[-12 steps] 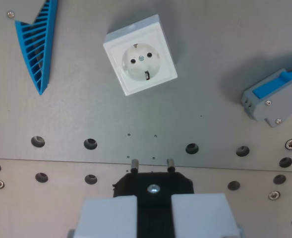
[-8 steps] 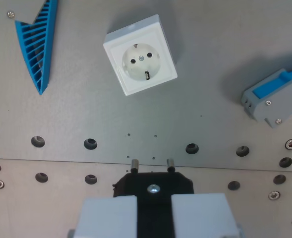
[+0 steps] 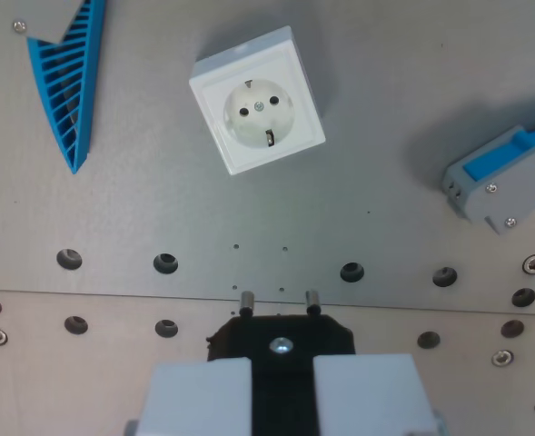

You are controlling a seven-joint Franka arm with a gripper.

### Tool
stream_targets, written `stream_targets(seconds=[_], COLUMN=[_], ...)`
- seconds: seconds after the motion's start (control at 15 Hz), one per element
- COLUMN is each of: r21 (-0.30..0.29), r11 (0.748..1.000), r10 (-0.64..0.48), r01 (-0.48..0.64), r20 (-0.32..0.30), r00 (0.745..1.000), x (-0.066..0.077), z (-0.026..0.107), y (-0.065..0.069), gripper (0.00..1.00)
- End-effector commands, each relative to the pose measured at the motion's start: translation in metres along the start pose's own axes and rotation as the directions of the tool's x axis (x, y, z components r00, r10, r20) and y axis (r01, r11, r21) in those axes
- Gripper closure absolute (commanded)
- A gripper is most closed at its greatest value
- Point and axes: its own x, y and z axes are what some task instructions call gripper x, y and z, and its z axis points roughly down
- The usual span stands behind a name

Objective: Move above the white socket

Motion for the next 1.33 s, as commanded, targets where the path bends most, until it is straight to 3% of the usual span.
stream_targets(seconds=[0.07, 0.67, 1.33], r21=[0.001, 0.000, -0.004], r11=[0.999, 0.996, 0.985], r10=[-0.032, -0.089, -0.172], r01=[0.032, 0.089, 0.172], r20=[-0.005, -0.035, -0.067], r00=[0.999, 0.995, 0.983], x=[0.000, 0.002, 0.000], z=[0.005, 0.022, 0.056], y=[0.000, -0.001, -0.003], gripper=[1.00, 1.00, 1.00])
